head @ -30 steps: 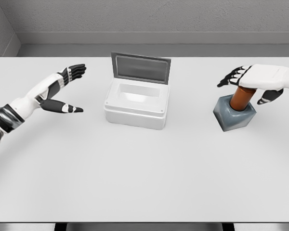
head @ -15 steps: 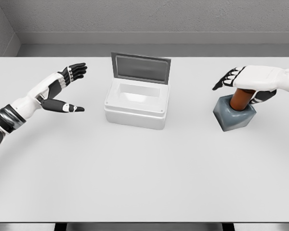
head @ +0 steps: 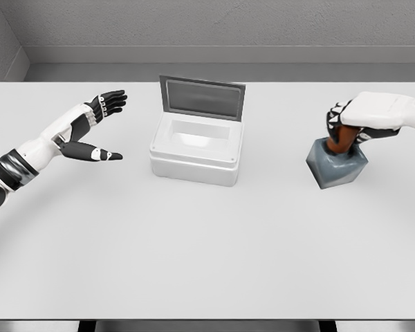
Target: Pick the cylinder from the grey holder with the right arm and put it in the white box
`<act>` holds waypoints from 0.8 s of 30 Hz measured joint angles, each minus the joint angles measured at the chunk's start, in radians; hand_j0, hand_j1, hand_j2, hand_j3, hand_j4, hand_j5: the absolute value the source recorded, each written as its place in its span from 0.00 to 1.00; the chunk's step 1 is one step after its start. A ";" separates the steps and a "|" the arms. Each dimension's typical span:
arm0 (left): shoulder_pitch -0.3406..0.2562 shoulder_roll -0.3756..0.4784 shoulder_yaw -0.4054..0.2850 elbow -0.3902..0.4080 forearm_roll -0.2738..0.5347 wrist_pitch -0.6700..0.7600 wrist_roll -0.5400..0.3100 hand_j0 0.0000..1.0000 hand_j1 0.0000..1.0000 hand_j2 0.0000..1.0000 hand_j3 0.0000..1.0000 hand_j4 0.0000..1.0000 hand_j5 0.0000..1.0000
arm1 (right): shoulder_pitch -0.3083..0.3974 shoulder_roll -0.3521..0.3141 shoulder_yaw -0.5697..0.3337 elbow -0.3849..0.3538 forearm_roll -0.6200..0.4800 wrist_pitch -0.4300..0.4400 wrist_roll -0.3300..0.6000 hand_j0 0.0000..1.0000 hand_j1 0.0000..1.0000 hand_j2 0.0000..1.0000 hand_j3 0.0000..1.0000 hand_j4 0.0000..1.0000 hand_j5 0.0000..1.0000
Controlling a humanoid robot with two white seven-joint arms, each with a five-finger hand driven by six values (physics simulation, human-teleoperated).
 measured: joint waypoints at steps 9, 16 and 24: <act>0.000 0.006 0.000 0.000 0.001 0.000 0.000 1.00 1.00 1.00 1.00 1.00 1.00 | -0.055 0.052 -0.050 0.001 -0.003 -0.001 -0.001 0.12 0.12 0.12 0.12 0.12 0.12; 0.000 0.008 0.001 0.001 0.001 0.000 0.000 1.00 1.00 1.00 1.00 1.00 1.00 | -0.089 0.154 -0.035 -0.046 0.001 -0.001 -0.001 0.13 0.13 0.13 0.13 0.13 0.13; 0.000 0.009 0.001 0.001 0.001 0.000 0.000 1.00 1.00 1.00 1.00 1.00 1.00 | -0.106 0.229 0.035 -0.124 0.002 -0.001 0.000 0.17 0.17 0.17 0.17 0.17 0.17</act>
